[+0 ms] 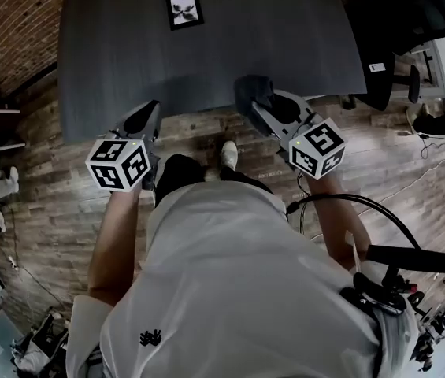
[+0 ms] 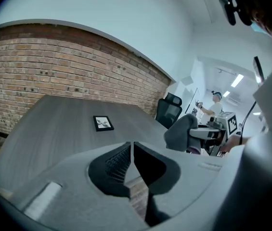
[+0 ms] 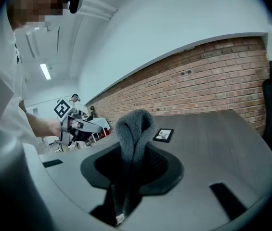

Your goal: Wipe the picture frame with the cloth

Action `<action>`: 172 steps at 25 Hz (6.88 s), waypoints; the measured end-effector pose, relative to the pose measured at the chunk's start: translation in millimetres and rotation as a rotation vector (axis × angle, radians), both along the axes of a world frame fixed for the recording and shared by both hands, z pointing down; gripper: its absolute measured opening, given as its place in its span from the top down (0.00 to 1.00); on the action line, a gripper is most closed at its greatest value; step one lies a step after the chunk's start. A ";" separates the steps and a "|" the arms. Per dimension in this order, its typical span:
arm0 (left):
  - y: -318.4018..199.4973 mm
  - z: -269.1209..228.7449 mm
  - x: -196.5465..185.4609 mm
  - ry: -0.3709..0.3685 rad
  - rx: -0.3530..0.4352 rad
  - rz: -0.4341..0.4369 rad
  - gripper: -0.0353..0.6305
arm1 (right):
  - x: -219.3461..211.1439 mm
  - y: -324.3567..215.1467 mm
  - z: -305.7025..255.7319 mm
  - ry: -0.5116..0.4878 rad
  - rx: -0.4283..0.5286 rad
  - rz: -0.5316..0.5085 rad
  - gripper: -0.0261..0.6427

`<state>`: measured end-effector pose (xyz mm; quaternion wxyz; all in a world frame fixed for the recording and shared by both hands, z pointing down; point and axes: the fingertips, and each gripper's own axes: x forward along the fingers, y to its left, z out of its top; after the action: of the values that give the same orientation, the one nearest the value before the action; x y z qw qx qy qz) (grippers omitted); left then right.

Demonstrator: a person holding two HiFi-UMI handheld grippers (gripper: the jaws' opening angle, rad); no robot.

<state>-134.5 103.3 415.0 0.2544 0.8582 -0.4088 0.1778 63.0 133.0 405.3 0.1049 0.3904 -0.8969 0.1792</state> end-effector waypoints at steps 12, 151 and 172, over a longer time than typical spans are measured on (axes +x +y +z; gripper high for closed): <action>-146.1 46.2 1.6 0.068 -0.138 0.048 0.91 | -27.1 -100.8 -4.0 0.019 -0.053 0.083 0.80; -246.6 13.3 37.4 0.129 -0.056 -0.143 0.83 | -90.4 -274.2 -102.6 0.099 0.253 -0.361 0.80; -246.0 0.8 29.4 0.140 -0.031 -0.115 0.83 | -70.1 -314.6 -82.5 0.180 0.206 -0.214 0.80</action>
<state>-105.2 -142.7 415.8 0.3054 0.8396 -0.4360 0.1085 -7.0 -181.7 322.8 0.1626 0.3158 -0.9340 0.0383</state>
